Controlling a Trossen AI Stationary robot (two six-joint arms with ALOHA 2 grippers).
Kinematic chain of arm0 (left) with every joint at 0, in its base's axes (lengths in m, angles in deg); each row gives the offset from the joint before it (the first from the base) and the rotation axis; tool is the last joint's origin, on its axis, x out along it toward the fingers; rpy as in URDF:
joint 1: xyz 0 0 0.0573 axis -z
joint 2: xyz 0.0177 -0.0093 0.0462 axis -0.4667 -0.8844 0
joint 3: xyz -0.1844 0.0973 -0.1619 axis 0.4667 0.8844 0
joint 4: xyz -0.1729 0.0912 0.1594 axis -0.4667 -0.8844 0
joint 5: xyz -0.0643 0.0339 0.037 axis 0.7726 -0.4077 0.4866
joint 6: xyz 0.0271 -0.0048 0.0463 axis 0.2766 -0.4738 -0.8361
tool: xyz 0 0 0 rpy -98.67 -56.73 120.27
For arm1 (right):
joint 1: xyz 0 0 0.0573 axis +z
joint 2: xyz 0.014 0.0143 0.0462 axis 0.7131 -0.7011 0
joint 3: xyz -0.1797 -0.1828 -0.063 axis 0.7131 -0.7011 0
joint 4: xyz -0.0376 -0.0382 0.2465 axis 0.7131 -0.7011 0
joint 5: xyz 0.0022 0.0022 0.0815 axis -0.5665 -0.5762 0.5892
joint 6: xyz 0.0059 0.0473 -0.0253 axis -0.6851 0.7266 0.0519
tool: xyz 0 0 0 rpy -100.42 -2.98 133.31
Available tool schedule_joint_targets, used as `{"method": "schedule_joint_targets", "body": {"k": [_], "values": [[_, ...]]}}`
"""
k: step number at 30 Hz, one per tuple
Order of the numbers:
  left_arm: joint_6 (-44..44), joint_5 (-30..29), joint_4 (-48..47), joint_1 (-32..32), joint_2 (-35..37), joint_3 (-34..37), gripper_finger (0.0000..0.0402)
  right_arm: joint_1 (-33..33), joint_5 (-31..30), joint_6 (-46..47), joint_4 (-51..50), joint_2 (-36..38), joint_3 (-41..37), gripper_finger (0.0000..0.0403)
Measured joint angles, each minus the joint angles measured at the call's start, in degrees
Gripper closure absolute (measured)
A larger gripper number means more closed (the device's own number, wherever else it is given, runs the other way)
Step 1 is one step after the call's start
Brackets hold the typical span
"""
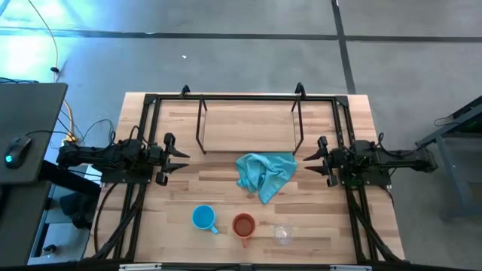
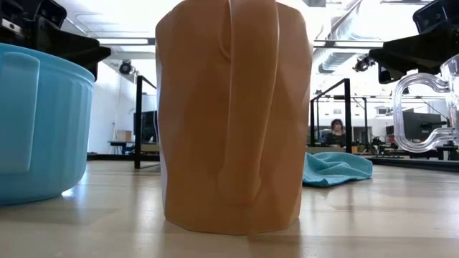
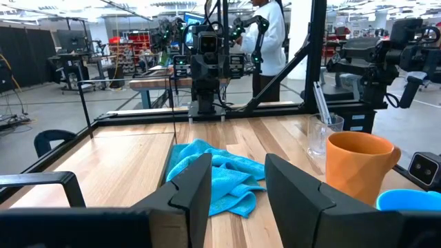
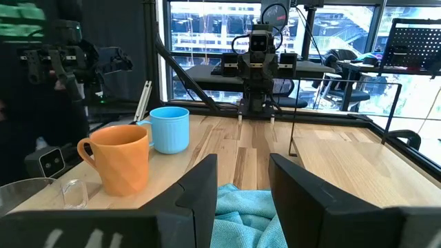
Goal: Stack small to large cups/mugs on shelf
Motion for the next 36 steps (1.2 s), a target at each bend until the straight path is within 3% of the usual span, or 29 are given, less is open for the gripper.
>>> {"method": "schedule_joint_targets", "body": {"k": [18,20,26,31,36], "values": [[0.1,0.3,0.9,0.0,0.0,0.0,0.0277,0.0,0.0,0.0,0.0,0.0,0.0,0.0279],[1.9,0.8,4.8,0.0,0.0,0.0,0.0277,0.0,0.0,0.0,0.0,0.0,0.0,0.0279],[19.0,1.8,17.6,0.0,0.0,0.0,0.0277,0.0,0.0,0.0,0.0,0.0,0.0,0.0279],[19.8,2.1,26.3,0.0,0.0,0.0,0.0277,-0.3,-7.0,-4.6,-0.1,0.0,0.0,0.0279],[20.5,2.0,36.5,0.0,0.0,0.0,0.0277,-0.2,-7.5,-6.0,3.4,0.0,0.0,0.0279]]}}
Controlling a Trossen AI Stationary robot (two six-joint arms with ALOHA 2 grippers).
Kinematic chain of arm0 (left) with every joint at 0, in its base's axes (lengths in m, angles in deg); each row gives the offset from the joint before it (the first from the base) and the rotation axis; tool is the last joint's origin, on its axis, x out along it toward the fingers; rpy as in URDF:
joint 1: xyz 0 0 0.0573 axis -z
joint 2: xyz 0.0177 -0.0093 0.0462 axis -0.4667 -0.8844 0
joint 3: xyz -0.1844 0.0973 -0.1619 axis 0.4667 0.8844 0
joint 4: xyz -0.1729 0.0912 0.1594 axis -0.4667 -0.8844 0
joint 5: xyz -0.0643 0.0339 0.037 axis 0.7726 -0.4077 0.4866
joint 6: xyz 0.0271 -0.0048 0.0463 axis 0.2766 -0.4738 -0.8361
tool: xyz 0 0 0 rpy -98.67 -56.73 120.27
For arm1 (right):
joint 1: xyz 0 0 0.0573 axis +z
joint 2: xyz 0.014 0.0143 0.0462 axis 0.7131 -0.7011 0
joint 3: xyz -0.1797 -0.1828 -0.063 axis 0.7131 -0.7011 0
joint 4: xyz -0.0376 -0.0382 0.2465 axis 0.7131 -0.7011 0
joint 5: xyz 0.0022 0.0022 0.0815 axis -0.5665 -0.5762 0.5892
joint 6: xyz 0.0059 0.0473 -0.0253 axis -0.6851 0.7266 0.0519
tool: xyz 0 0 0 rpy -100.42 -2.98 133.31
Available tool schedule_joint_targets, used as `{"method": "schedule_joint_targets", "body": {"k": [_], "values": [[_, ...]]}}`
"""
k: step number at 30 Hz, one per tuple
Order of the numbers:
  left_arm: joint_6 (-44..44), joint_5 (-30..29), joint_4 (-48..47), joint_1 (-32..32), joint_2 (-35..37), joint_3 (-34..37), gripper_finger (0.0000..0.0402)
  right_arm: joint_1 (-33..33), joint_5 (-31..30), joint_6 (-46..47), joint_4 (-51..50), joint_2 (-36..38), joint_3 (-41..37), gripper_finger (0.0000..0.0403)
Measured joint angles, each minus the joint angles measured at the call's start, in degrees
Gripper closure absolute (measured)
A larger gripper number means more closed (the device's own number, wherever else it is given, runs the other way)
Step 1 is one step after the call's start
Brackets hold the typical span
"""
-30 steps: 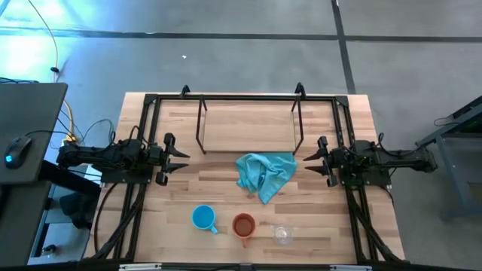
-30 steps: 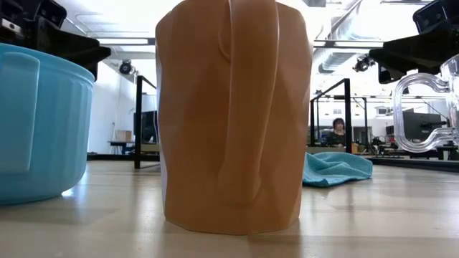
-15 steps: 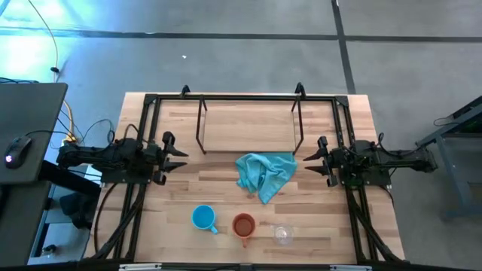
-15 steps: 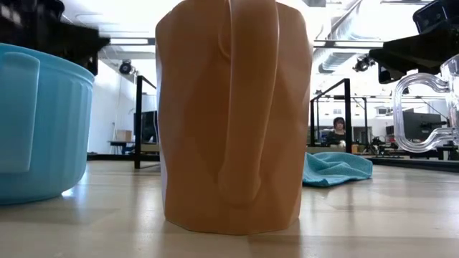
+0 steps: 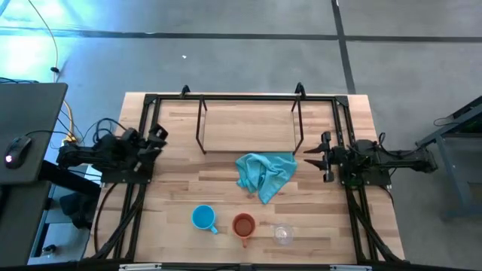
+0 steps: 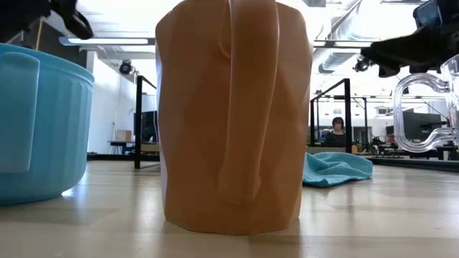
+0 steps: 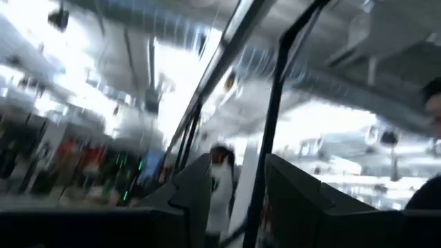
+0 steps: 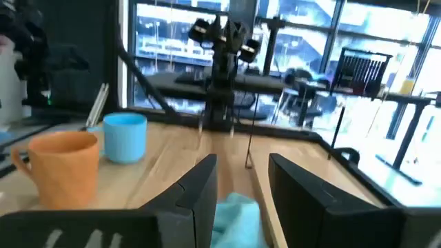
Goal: Stack small to large cups/mugs on shelf
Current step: Put the transparent mug on the shelf
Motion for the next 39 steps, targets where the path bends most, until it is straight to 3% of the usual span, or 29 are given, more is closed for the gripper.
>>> {"method": "schedule_joint_targets", "body": {"k": [5,7,12,21,29,34,39], "values": [[-1.5,-0.1,5.2,0.0,0.0,0.0,0.0277,-0.4,-2.8,-1.3,1.0,0.0,0.0,0.0279],[-1.4,-0.1,6.5,0.0,0.0,0.0,0.0277,-0.4,-3.0,8.5,2.7,0.0,0.0,0.0279],[0.5,2.0,8.9,0.0,0.0,0.0,0.0277,-0.4,-3.5,43.8,3.1,-0.1,0.0,0.0279],[4.0,3.2,4.6,0.0,0.0,0.0,0.0277,-0.4,-2.1,73.3,4.1,-0.1,0.0,0.0279],[4.8,2.9,-1.1,0.0,0.0,0.0,0.0277,-0.5,-5.3,79.3,3.7,-0.1,0.0,0.0279],[13.5,3.1,-3.0,0.0,0.0,0.0,0.0277,0.3,-0.3,69.8,4.7,-0.1,0.0,0.0279],[19.0,4.4,-14.3,0.0,0.0,0.0,0.0277,2.6,1.7,64.6,8.5,-0.2,0.0,0.0279]]}}
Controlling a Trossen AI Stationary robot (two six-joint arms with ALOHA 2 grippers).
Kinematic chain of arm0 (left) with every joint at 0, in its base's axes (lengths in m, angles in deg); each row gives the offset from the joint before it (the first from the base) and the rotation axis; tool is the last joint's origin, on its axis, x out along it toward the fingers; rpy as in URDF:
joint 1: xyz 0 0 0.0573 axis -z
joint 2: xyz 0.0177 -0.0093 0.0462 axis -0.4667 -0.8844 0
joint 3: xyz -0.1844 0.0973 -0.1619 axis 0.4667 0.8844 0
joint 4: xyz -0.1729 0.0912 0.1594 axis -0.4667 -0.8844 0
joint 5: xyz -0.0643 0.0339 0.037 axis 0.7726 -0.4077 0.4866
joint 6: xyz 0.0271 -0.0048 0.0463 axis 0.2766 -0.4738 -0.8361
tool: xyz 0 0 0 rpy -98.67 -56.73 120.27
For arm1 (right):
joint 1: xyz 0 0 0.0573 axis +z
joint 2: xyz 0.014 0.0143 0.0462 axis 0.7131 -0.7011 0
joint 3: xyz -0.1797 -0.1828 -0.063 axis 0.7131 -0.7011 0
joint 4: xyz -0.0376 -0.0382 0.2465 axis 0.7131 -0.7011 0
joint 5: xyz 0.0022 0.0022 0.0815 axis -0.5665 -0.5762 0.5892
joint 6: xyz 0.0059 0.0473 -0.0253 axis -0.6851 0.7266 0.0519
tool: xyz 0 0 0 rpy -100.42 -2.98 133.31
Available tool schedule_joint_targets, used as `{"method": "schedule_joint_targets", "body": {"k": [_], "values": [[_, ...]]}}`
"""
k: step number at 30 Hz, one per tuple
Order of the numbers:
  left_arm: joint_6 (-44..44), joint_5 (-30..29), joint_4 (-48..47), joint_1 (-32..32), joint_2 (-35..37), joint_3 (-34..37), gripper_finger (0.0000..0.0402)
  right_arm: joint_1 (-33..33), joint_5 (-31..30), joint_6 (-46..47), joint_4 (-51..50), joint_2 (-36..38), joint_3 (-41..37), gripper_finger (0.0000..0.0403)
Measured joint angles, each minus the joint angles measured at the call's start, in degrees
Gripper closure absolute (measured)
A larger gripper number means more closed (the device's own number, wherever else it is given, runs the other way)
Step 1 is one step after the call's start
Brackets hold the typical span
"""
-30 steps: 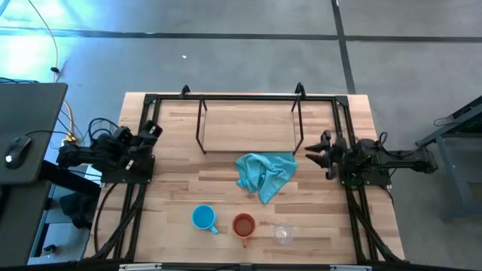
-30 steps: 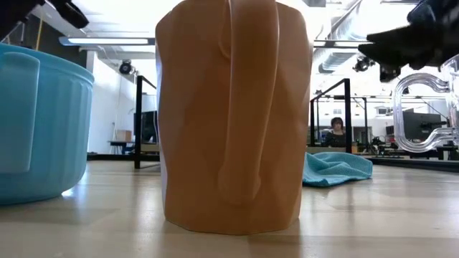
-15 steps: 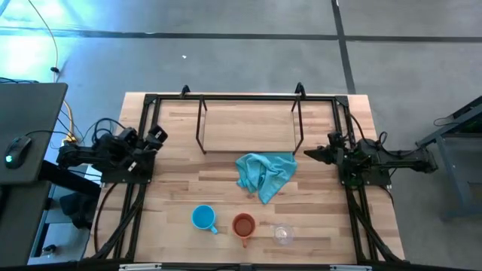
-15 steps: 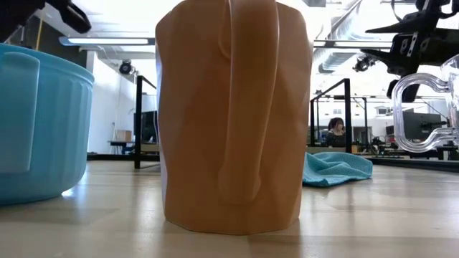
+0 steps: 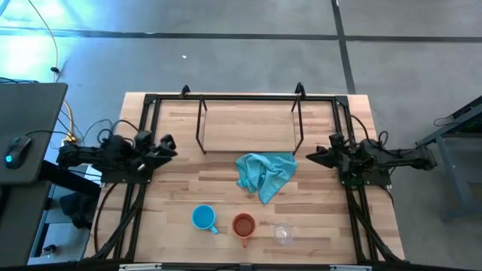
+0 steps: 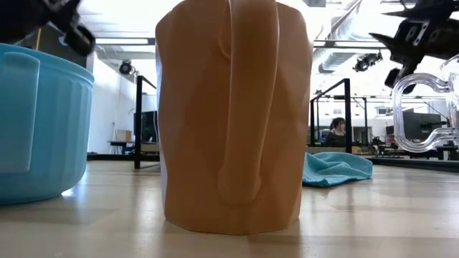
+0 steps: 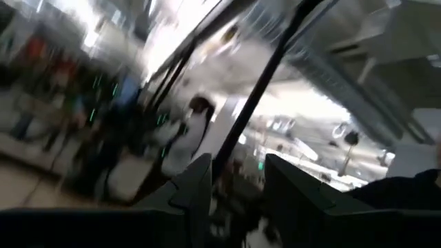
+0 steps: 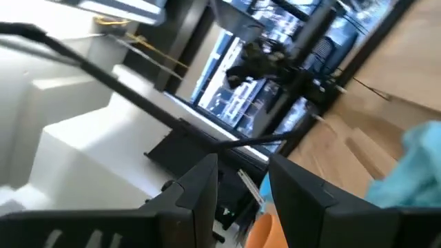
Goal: Stack small to large cups/mugs on shelf
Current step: Put the transparent mug on the shelf
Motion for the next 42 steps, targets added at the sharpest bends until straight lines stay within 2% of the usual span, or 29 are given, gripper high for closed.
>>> {"method": "schedule_joint_targets", "body": {"k": [4,5,8,11,15,20,25,33,36,38,42], "values": [[5.7,-1.5,-8.7,0.0,-0.9,0.0,0.0277,-0.5,-8.2,-15.0,2.9,0.0,0.0,0.0279],[7.0,-2.0,-9.2,0.0,-1.4,0.0,0.0277,-0.6,-8.7,-20.0,4.7,0.0,0.0,0.0279],[9.3,-2.8,-7.6,0.0,-3.3,0.0,0.0277,-0.5,-7.6,-32.4,13.8,0.0,0.0,0.0279],[9.6,-4.0,-2.5,0.0,-5.0,0.0,0.0277,-0.5,-6.6,-39.8,23.5,0.0,0.8,0.0279],[8.2,-5.4,1.9,0.0,-7.1,0.0,0.0277,-0.5,-3.1,-46.2,23.8,-0.3,6.2,0.0279],[8.7,-7.3,1.9,0.0,-9.4,0.0,0.0277,-0.5,0.9,-49.1,15.8,-5.5,14.8,0.0279],[9.9,-8.9,1.9,0.0,-11.6,0.0,0.0277,-0.5,4.1,-49.0,3.7,-17.6,26.3,0.0279],[9.9,-11.0,2.1,0.0,-12.7,0.0,0.0277,-0.5,6.1,-42.2,-36.2,-40.0,49.8,0.0279],[9.9,-11.0,2.7,0.0,-12.7,0.0,0.0277,-0.5,7.3,-39.6,-47.2,-47.1,58.3,0.0279],[9.9,-11.0,3.1,0.0,-12.7,0.0,0.0277,-0.1,9.6,-37.0,-51.3,-51.1,63.0,0.0279],[9.9,-10.4,3.1,0.0,-12.7,0.0,0.0277,3.1,15.0,-31.5,-52.3,-57.6,67.9,0.0279]]}}
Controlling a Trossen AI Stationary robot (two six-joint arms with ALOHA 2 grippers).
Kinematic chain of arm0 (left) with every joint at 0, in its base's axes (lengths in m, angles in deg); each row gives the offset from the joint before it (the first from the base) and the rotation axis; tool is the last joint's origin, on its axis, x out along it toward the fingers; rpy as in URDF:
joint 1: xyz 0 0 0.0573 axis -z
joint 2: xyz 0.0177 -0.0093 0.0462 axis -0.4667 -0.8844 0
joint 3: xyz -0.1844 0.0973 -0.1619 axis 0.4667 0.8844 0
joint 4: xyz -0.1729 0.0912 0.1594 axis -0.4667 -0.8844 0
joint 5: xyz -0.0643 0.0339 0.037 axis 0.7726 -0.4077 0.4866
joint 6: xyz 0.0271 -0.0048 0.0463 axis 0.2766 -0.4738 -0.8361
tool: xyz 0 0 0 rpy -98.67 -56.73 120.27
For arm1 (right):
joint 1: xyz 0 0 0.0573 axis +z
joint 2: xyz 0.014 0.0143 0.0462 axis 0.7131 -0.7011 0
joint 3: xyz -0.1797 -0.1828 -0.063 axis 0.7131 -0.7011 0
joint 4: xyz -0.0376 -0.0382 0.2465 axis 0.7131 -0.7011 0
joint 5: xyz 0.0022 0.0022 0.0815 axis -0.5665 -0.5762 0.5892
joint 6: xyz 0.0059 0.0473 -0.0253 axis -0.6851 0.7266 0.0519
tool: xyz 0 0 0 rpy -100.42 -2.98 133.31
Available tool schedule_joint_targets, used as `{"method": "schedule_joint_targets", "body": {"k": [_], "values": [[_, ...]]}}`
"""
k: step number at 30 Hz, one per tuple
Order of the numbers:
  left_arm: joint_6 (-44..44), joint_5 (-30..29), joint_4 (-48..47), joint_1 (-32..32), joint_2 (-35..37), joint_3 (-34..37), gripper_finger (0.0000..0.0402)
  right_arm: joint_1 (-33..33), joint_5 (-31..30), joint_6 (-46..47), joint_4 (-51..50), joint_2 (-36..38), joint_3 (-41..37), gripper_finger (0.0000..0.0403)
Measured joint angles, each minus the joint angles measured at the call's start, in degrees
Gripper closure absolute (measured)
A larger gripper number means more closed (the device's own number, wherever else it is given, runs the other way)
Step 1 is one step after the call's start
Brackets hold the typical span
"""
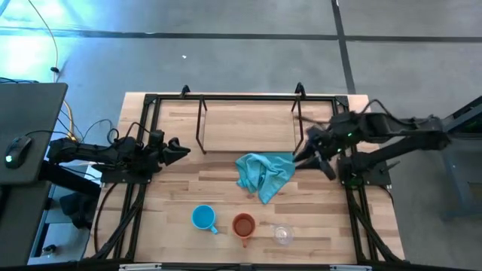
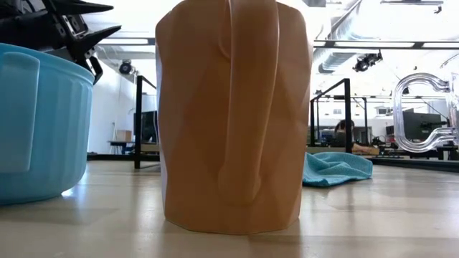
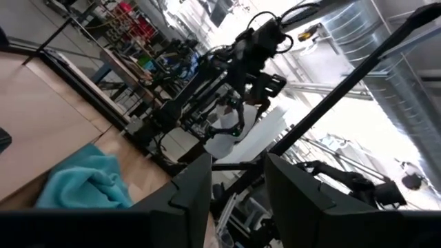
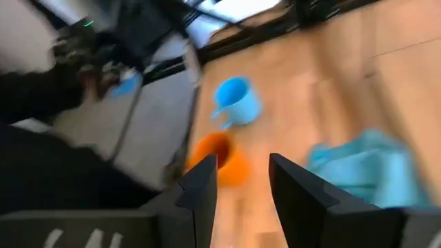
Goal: Stack small to large cups/mugs on shelf
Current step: Put the transparent mug on the shelf
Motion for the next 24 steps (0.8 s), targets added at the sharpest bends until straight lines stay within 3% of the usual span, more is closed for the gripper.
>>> {"method": "schedule_joint_targets", "body": {"k": [5,19,24], "values": [[-0.1,1.7,-0.1,0.0,0.0,0.0,0.0277,5.9,5.4,4.5,-2.5,-6.7,0.6,0.0279],[-0.2,6.1,-3.8,0.0,0.0,0.0,0.0277,13.4,4.1,10.9,-4.4,-23.5,0.6,0.0279],[-0.2,6.1,-6.1,0.0,0.0,0.0,0.0277,14.0,4.2,14.8,0.3,-28.0,0.5,0.0279]]}}
